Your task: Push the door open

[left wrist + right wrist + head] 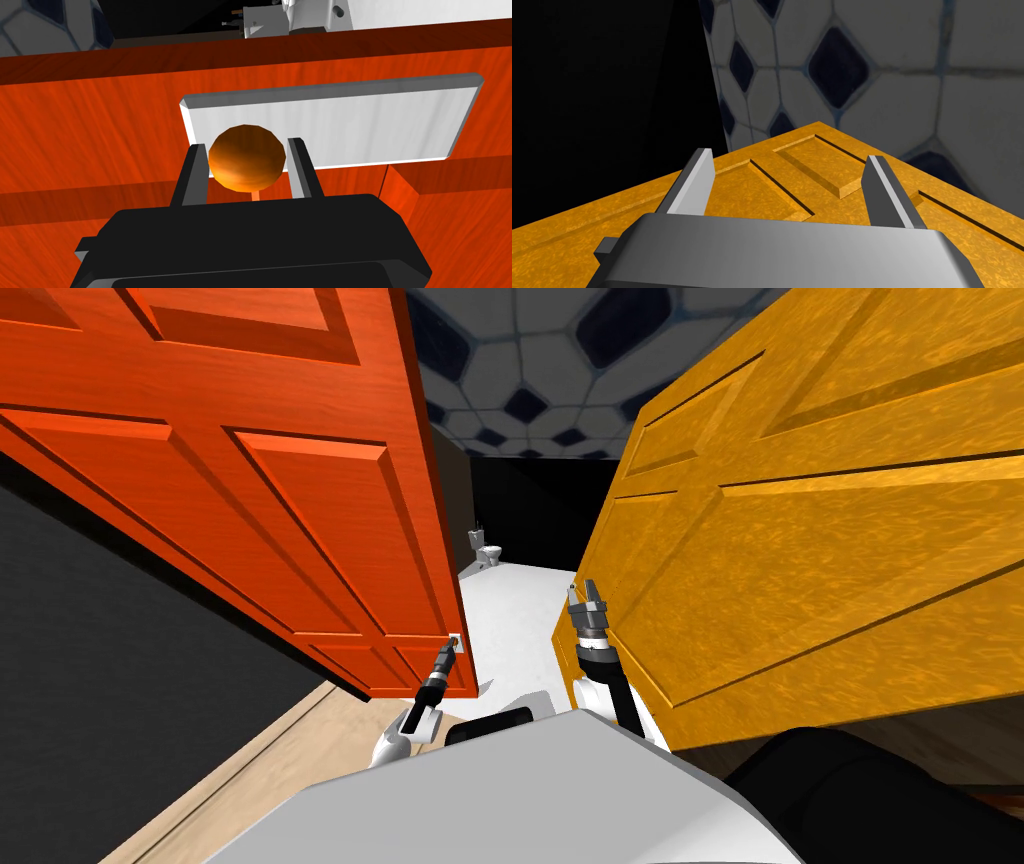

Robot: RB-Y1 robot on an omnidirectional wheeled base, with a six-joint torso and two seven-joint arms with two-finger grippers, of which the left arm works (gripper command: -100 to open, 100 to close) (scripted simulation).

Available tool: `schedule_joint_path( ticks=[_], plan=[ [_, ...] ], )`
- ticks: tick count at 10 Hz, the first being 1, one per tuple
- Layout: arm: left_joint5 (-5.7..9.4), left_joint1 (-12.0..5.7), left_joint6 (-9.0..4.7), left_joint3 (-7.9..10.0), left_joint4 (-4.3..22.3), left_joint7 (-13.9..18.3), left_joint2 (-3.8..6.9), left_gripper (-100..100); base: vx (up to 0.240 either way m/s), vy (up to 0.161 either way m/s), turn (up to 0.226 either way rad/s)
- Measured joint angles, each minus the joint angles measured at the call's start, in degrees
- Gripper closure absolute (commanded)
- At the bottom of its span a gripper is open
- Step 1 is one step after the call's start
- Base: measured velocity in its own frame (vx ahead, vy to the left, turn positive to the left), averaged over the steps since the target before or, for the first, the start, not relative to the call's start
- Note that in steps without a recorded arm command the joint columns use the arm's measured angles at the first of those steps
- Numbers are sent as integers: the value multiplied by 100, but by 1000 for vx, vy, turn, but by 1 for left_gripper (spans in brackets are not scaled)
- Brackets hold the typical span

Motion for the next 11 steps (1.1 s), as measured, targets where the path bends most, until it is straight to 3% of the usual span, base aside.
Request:
schedule_joint_path(
  ticks=[5,11],
  plan=[
    [41,68,9,68,25,-32,22,100,100,-44,25],
    [190,-113,-97,333,267,-142,83,100,152,-62,27]
  ],
)
